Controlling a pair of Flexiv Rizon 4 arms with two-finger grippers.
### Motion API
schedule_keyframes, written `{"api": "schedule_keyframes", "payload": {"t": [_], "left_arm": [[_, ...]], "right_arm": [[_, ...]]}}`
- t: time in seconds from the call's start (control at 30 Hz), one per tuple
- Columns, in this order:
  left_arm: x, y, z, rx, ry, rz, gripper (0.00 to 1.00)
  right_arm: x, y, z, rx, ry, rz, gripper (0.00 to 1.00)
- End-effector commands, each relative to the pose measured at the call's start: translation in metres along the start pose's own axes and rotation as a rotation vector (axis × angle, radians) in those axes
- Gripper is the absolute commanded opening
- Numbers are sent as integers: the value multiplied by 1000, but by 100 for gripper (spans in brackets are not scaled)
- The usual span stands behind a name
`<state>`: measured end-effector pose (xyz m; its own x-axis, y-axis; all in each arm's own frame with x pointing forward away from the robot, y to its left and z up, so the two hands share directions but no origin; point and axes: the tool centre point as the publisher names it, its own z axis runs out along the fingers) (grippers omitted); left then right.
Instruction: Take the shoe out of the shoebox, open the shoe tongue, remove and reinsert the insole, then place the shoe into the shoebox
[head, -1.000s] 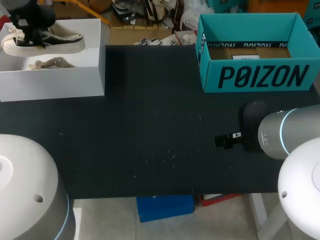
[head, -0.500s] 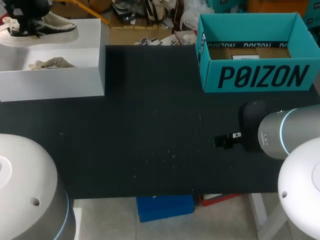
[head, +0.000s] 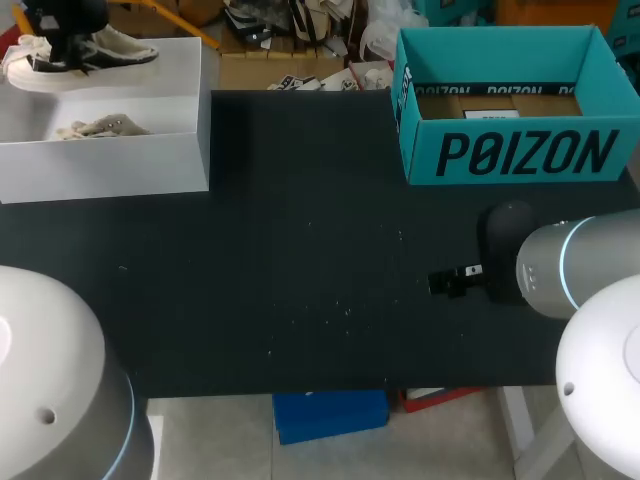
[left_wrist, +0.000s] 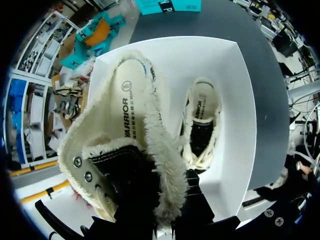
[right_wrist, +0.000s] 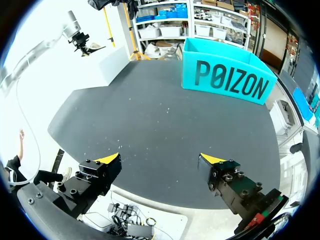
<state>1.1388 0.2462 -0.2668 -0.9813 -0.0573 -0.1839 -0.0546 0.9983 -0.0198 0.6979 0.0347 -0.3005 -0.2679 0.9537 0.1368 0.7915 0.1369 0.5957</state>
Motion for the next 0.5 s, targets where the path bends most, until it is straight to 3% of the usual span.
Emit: {"api": "schedule_keyframes", "payload": {"t": [0.03, 0.5], "left_arm": [[-18, -3, 13, -1, 44, 5, 0], [-25, -8, 45, -9, 69, 15, 0]], "right_arm": [[1, -1, 1, -4, -1, 1, 100], [1, -1, 1, -4, -1, 1, 100]]}}
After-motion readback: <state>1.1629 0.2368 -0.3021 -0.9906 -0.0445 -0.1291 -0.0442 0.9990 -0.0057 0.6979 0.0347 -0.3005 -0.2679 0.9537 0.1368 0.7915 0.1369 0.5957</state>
